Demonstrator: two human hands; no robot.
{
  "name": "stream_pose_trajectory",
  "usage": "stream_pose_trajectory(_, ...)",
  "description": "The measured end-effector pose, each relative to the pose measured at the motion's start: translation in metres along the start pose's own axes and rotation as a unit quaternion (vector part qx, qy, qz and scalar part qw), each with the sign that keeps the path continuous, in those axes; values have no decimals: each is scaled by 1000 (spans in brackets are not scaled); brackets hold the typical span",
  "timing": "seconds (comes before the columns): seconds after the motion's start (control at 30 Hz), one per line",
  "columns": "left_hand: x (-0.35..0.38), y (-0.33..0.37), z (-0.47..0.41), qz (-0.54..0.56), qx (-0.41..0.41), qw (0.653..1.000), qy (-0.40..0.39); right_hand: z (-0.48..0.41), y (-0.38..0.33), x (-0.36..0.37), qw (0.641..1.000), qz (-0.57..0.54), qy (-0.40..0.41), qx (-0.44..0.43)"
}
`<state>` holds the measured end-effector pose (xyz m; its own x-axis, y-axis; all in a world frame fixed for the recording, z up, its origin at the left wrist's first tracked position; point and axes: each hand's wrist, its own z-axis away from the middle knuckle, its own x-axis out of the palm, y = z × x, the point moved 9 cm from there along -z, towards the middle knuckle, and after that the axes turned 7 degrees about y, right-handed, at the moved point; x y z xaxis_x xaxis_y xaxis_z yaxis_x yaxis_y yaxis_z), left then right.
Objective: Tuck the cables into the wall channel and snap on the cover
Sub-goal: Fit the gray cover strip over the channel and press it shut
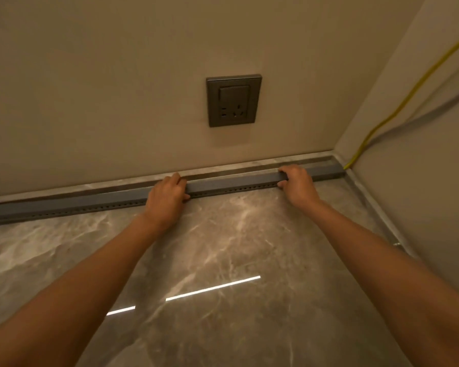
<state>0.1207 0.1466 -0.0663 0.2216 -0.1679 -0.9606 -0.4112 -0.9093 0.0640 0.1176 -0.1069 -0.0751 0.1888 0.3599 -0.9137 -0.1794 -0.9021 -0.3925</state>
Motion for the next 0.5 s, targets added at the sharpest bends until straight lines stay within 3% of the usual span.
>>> stream_pose_trajectory(0.27, 10, 2, -10, -67, -2, 998, -14, -21, 39, -21, 993, -38, 106, 28)
stream_pose_trajectory(0.5, 7, -2, -12, -64, -3, 997, 34, -33, 41, -22, 994, -4, 111, 10)
